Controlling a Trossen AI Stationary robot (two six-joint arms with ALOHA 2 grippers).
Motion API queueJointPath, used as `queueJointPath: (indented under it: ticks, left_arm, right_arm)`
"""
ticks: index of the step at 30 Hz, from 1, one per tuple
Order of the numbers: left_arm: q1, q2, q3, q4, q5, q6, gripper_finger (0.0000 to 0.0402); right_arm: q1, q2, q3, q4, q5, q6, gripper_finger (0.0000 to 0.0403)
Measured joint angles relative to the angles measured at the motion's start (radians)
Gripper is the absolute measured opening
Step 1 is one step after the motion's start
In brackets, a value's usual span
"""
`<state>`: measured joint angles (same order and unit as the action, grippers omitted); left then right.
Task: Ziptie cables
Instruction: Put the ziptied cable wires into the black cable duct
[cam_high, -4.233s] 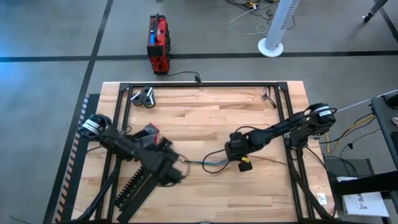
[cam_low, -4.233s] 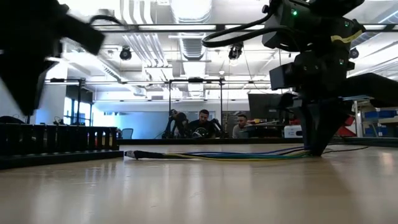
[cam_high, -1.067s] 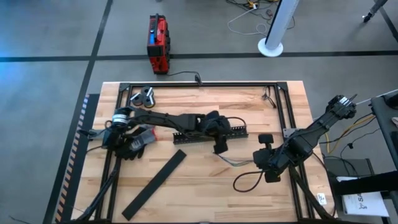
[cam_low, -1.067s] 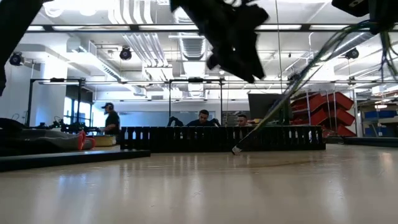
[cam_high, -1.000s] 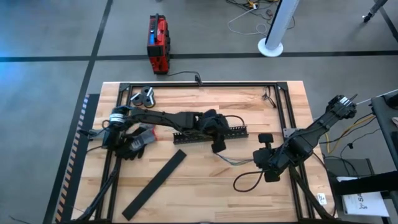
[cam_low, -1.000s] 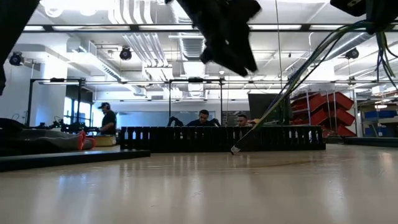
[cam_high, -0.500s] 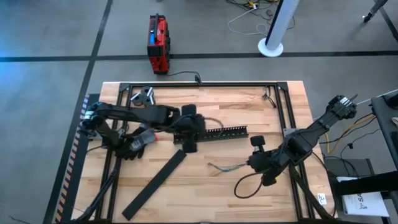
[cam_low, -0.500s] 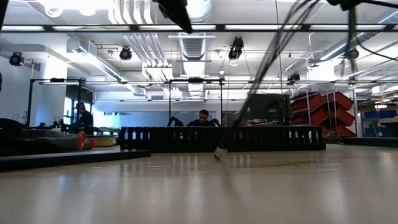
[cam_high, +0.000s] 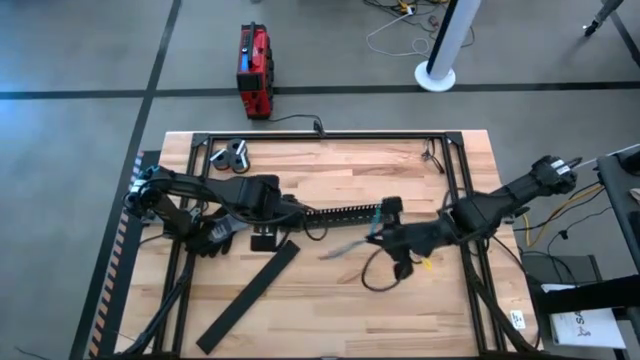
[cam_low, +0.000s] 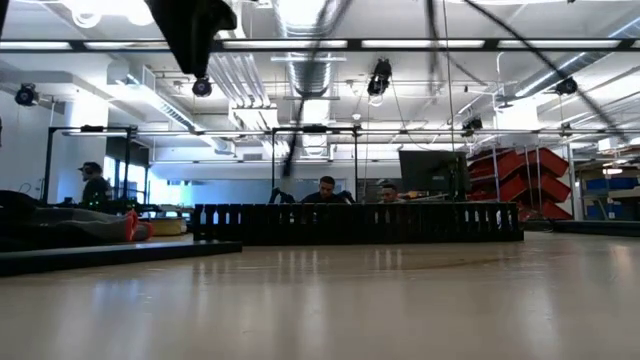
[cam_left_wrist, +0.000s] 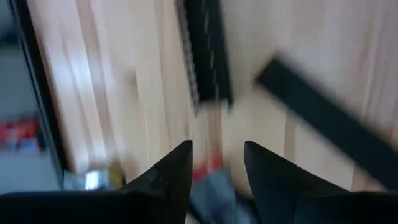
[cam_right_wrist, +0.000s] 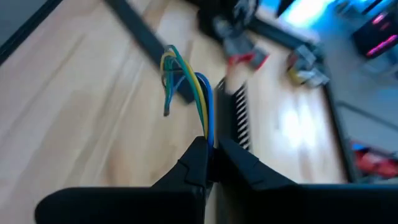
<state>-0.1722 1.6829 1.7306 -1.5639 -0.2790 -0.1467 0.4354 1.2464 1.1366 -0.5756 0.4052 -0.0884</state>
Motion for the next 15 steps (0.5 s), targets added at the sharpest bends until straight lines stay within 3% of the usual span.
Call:
queueJointPath:
  ticks: [7, 12, 15]
  left_arm:
    - [-0.002, -0.089, -0.174, -0.005, -0.018, 0.053, 0.0144]
    - [0.000, -0.283, -0.430, 0.007, -0.072, 0.016, 0.0154]
    - [0.000, -0.420, -0.591, 0.101, -0.078, -0.029, 0.0161]
  right_arm:
    - [-0.139, 0.058, 0.002, 0.245, -0.001, -0.123, 0.0008]
    - [-0.243, 0.139, 0.001, 0.302, -0.005, -0.125, 0.0008]
    - [-0.298, 0.197, 0.011, 0.353, -0.063, -0.133, 0.0008]
